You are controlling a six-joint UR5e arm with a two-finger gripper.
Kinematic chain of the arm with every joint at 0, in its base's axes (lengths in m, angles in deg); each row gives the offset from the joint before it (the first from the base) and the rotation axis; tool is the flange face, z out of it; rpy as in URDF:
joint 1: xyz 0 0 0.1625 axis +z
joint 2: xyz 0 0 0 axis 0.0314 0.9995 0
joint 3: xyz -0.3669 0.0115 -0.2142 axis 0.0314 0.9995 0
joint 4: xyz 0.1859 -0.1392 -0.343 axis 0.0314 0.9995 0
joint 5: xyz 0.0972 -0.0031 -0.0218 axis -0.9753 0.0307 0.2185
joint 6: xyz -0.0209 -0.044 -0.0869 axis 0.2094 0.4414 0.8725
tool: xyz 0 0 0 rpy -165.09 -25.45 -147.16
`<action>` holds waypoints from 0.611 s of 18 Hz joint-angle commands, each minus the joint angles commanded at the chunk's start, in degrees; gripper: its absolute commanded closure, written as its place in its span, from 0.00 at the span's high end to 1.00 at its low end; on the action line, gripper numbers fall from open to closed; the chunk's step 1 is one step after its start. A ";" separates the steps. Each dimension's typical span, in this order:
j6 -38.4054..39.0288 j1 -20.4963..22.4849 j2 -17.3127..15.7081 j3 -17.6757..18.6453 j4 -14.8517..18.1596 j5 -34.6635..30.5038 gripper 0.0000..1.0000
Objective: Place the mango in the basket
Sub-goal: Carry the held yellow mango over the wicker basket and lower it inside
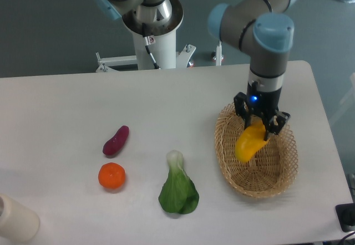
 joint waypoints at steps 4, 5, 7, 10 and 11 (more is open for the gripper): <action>0.00 0.00 2.38 0.26 -2.45 0.00 0.59; -0.09 0.00 3.17 0.53 -3.51 0.00 0.59; 0.35 -0.09 3.96 0.79 -3.87 -0.09 0.59; 0.00 -0.09 4.14 2.02 -3.78 -0.09 0.59; 0.00 -0.09 4.14 2.54 -3.78 -0.09 0.60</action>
